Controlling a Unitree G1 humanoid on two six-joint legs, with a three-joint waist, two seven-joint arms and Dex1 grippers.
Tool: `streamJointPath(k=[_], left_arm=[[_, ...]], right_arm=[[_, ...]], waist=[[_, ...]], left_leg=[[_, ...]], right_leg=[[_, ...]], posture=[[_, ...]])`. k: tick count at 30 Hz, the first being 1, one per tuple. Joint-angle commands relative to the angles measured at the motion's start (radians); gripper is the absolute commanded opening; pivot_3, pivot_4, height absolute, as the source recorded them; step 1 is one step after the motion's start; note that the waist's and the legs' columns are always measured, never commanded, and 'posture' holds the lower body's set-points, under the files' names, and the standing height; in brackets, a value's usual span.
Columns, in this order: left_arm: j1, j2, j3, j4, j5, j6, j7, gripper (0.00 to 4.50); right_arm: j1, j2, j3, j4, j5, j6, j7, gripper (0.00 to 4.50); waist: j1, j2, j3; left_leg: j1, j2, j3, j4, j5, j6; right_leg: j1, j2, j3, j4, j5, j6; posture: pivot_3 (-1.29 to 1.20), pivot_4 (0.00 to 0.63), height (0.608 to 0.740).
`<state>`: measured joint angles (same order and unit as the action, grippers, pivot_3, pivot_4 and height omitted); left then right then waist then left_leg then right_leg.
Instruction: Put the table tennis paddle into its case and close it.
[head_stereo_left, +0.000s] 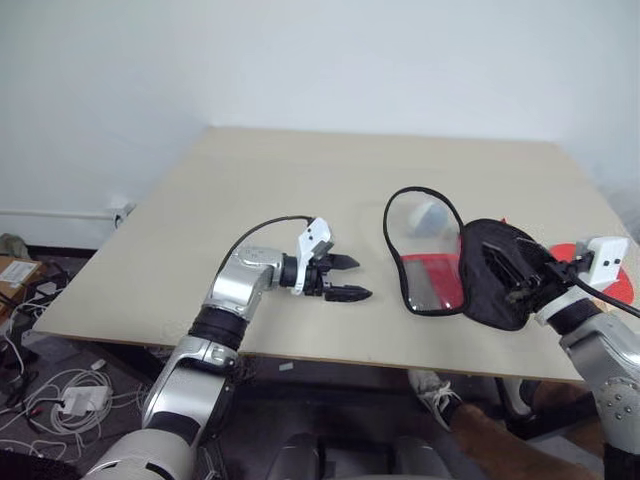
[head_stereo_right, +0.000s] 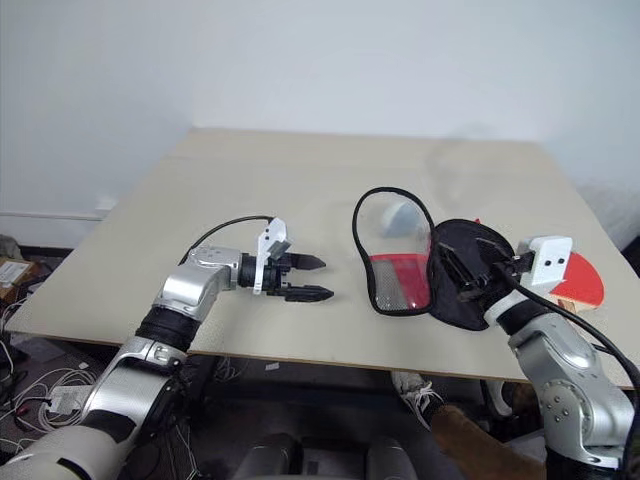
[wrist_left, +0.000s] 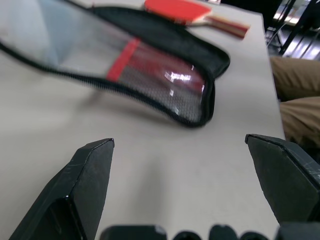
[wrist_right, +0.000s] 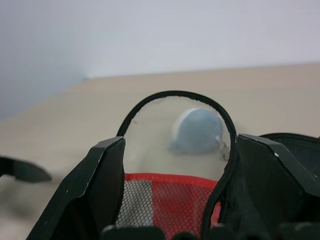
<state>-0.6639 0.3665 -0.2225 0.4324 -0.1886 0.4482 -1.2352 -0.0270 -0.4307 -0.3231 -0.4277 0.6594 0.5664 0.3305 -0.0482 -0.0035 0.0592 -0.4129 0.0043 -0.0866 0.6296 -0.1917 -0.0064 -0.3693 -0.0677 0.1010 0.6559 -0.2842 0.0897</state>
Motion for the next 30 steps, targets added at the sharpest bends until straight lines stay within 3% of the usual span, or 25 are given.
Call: streamJointPath(k=[1, 9, 17, 23, 30], left_arm=[[0.003, 0.037, -0.006, -0.075, -0.009, 0.019, -0.027, 4.50], [-0.008, 0.038, 0.010, -0.118, -0.047, 0.069, -0.020, 4.50], [-0.044, 0.022, -0.019, -0.103, -0.034, 0.034, -0.056, 4.50], [-0.128, -0.055, -0.036, -0.065, -0.025, 0.042, -0.018, 4.50], [-0.141, -0.089, -0.098, -0.062, -0.007, -0.005, -0.048, 4.50]], right_arm=[[-0.059, 0.013, 0.019, 0.033, -0.038, -0.063, 0.009, 3.83], [-0.122, 0.047, -0.034, 0.114, -0.105, -0.084, -0.109, 3.83], [-0.194, -0.032, -0.132, 0.248, -0.188, 0.103, -0.320, 3.83], [-0.203, -0.102, -0.199, 0.380, -0.192, 0.283, -0.352, 3.83], [-0.262, -0.174, -0.228, 0.524, -0.278, 0.315, -0.411, 3.83]], waist=[[0.000, 0.000, 0.000], [0.004, 0.000, 0.000], [0.001, 0.000, 0.000], [0.004, 0.000, 0.000], [-0.004, 0.005, 0.000]], left_leg=[[0.000, 0.000, 0.000, 0.000, 0.000, 0.000], [0.000, -0.001, -0.001, 0.001, 0.000, 0.000], [0.000, 0.000, -0.001, 0.000, 0.000, 0.000], [0.000, -0.001, 0.000, 0.001, 0.001, 0.000], [0.001, -0.001, 0.004, 0.000, 0.001, 0.000]], right_leg=[[0.000, 0.000, 0.000, 0.000, 0.000, 0.000], [0.001, -0.001, -0.001, 0.000, 0.000, 0.000], [0.000, 0.000, 0.000, 0.001, 0.000, -0.001], [0.001, -0.001, 0.000, 0.000, 0.000, 0.000], [-0.001, 0.000, 0.005, 0.001, 0.000, 0.000]], posture=[[0.00, 0.000, 0.740], [0.00, 0.000, 0.740], [0.00, 0.000, 0.740], [0.00, 0.000, 0.740], [0.00, 0.000, 0.740]])
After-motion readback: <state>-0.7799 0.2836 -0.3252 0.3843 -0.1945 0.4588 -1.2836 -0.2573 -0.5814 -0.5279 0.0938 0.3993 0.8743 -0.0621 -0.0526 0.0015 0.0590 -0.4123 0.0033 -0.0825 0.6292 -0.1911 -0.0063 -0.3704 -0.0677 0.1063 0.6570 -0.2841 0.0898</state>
